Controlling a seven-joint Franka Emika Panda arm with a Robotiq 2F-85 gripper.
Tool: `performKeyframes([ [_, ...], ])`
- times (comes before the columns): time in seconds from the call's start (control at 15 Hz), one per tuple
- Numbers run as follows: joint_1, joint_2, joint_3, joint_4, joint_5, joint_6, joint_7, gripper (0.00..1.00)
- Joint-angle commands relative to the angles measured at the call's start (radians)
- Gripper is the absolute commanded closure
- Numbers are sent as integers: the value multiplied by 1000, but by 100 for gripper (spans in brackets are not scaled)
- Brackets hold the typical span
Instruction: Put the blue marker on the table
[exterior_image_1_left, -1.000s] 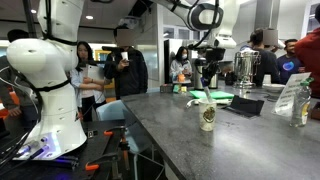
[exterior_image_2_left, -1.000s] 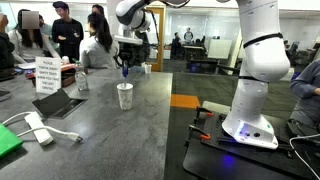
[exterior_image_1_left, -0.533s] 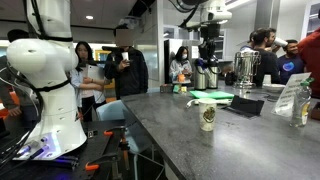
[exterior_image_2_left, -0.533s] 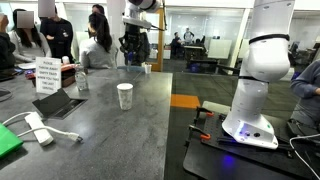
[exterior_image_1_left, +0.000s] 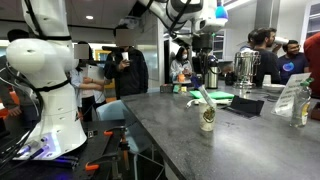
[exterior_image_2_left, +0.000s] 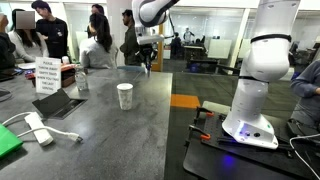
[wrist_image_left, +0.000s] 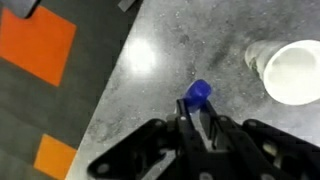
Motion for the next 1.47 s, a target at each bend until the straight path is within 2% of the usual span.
performKeyframes([
  [0.0,16,-50,24,-151,-157,117,107,95],
  [0.2,44,-42,60,-236,-279,185,229,95],
  [0.47,86,-10,109,-285,-286,206,430,95],
  [0.73,131,53,139,-294,-382,215,604,95],
  [1.0,189,170,153,-249,-422,217,646,95],
  [1.27,248,260,128,-174,-464,203,685,95],
  [1.33,257,274,119,-154,-476,201,692,56],
  [1.4,261,284,112,-137,-481,199,688,55],
])
